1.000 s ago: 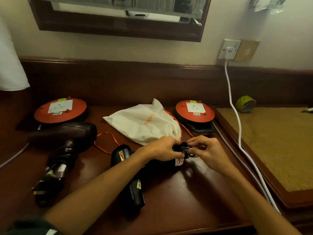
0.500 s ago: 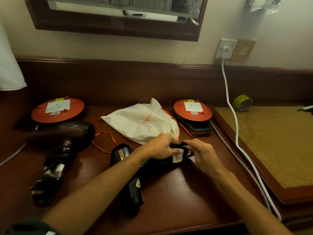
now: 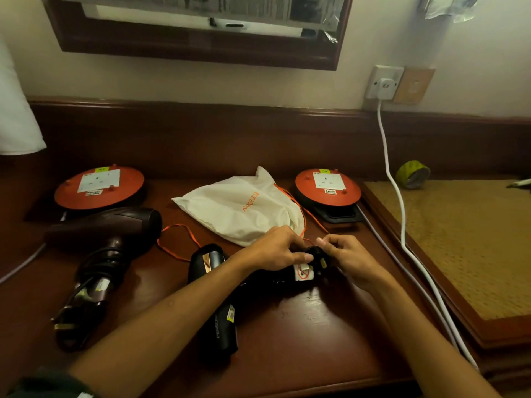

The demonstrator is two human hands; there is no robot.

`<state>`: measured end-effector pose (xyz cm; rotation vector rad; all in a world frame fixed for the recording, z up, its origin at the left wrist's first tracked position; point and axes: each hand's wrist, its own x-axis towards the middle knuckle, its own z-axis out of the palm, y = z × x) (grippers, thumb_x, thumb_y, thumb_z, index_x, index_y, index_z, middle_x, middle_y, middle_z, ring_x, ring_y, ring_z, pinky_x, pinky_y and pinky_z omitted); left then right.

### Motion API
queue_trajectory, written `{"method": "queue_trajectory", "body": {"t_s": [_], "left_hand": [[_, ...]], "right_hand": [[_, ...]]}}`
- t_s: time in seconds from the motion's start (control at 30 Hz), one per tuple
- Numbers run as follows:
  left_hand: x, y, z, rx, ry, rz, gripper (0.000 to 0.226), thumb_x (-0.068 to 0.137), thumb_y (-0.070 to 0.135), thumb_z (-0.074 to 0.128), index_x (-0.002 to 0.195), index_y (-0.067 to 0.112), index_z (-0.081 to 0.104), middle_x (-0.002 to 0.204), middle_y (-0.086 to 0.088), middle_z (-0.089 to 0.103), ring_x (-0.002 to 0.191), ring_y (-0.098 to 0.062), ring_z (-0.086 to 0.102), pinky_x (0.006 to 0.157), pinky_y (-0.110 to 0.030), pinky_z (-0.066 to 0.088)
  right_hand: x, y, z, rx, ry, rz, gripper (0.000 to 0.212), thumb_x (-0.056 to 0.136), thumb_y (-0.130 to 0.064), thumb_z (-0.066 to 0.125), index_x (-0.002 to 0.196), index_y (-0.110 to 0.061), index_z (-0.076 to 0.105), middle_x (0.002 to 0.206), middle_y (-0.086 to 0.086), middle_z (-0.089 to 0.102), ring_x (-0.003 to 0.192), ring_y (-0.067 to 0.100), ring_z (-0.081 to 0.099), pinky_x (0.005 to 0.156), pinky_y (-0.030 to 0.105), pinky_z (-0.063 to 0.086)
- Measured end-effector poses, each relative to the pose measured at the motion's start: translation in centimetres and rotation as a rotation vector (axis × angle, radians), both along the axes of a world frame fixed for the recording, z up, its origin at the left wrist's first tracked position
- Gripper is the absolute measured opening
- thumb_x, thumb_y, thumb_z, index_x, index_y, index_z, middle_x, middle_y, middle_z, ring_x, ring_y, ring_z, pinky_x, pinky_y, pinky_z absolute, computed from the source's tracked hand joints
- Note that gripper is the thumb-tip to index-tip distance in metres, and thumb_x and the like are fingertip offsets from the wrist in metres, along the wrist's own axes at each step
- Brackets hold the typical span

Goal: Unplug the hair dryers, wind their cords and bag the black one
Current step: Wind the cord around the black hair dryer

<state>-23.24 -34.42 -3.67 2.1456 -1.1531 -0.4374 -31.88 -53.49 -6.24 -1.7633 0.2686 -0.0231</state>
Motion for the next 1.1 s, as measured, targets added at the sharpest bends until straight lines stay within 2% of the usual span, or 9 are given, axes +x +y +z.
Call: {"method": "queue_trajectory", "body": {"t_s": [0.1, 0.17, 0.27, 0.43, 0.6, 0.7, 0.8, 0.93, 1.1], "left_hand": [[0.2, -0.1, -0.1, -0.016, 0.02, 0.005, 0.025, 0.093, 0.028, 0.076, 0.112, 0.013, 0.081, 0.1, -0.002, 0.081, 0.092, -0.012, 0.075, 0.084, -0.031, 0.061], [0.3, 0.0, -0.2, -0.019, 0.064, 0.009, 0.024, 0.091, 0.028, 0.078, 0.109, 0.012, 0.08, 0.1, -0.003, 0.08, 0.093, -0.013, 0.075, 0.087, -0.034, 0.061], [0.4, -0.1, -0.3, -0.038, 0.078, 0.024, 0.024, 0.089, 0.028, 0.08, 0.107, 0.012, 0.079, 0.1, -0.003, 0.08, 0.094, -0.012, 0.075, 0.089, -0.035, 0.061], [1.6, 0.2, -0.8, -0.068, 0.168, 0.073, 0.036, 0.083, 0.028, 0.086, 0.114, 0.017, 0.072, 0.101, -0.008, 0.078, 0.092, -0.016, 0.077, 0.09, -0.044, 0.062], [2.0, 0.5, -0.8, -0.029, 0.252, 0.037, 0.033, 0.09, 0.032, 0.079, 0.119, 0.018, 0.073, 0.105, -0.006, 0.076, 0.1, -0.019, 0.074, 0.098, -0.043, 0.058], [2.1, 0.8, -0.4, 0.029, 0.287, -0.009, 0.042, 0.093, 0.048, 0.07, 0.123, 0.019, 0.073, 0.114, -0.004, 0.075, 0.109, -0.018, 0.07, 0.104, -0.043, 0.054], [2.0, 1.1, -0.3, -0.011, 0.342, -0.045, 0.038, 0.096, 0.043, 0.067, 0.121, 0.015, 0.073, 0.113, -0.005, 0.075, 0.107, -0.015, 0.069, 0.102, -0.039, 0.052], [2.1, 1.5, 0.1, -0.058, 0.456, -0.062, 0.025, 0.099, 0.033, 0.068, 0.11, 0.012, 0.076, 0.098, -0.001, 0.073, 0.091, -0.01, 0.068, 0.086, -0.028, 0.051], [2.1, 1.5, 0.3, -0.117, 0.477, -0.044, 0.023, 0.097, 0.029, 0.07, 0.103, 0.007, 0.076, 0.091, -0.003, 0.071, 0.086, -0.01, 0.066, 0.081, -0.024, 0.05]], "right_hand": [[0.1, 0.0, -0.3, 0.004, 0.044, 0.011, 0.043, 0.102, -0.027, 0.057, 0.099, 0.015, 0.062, 0.087, 0.023, 0.066, 0.078, 0.035, 0.064, 0.075, 0.047, 0.054], [-0.1, 0.0, -0.1, 0.087, 0.065, 0.024, 0.041, 0.1, -0.024, 0.058, 0.098, 0.018, 0.059, 0.087, 0.025, 0.064, 0.075, 0.033, 0.065, 0.067, 0.039, 0.057], [-0.7, 0.6, 0.1, 0.063, -0.054, -0.055, 0.026, 0.094, -0.024, 0.065, 0.089, 0.001, 0.059, 0.081, 0.016, 0.064, 0.069, 0.025, 0.064, 0.059, 0.033, 0.056], [-2.7, 1.9, -0.6, -0.086, -0.206, 0.044, 0.038, 0.086, -0.038, 0.072, 0.103, -0.008, 0.058, 0.094, 0.008, 0.073, 0.089, 0.022, 0.072, 0.079, 0.037, 0.058], [-3.5, 1.6, -1.1, -0.092, -0.269, 0.08, 0.035, 0.085, -0.011, 0.08, 0.115, -0.017, 0.063, 0.115, 0.005, 0.07, 0.112, 0.021, 0.068, 0.095, 0.037, 0.055], [-3.4, 1.9, -1.8, 0.252, -0.308, 0.014, 0.037, 0.082, 0.014, 0.07, 0.112, -0.006, 0.062, 0.116, 0.022, 0.065, 0.109, 0.033, 0.065, 0.092, 0.04, 0.056], [-3.5, 2.0, -1.5, 0.61, -0.248, 0.046, 0.05, 0.077, 0.015, 0.07, 0.123, -0.002, 0.058, 0.119, 0.023, 0.061, 0.106, 0.033, 0.066, 0.084, 0.035, 0.059], [-3.5, 1.8, -1.1, 0.736, -0.195, 0.1, 0.061, 0.062, -0.007, 0.094, 0.115, -0.003, 0.064, 0.115, 0.02, 0.067, 0.104, 0.03, 0.069, 0.084, 0.032, 0.059], [-3.2, 1.7, -1.7, 0.884, -0.172, 0.094, 0.064, 0.065, -0.009, 0.094, 0.12, -0.002, 0.062, 0.124, 0.022, 0.066, 0.116, 0.032, 0.066, 0.103, 0.036, 0.052]]}}
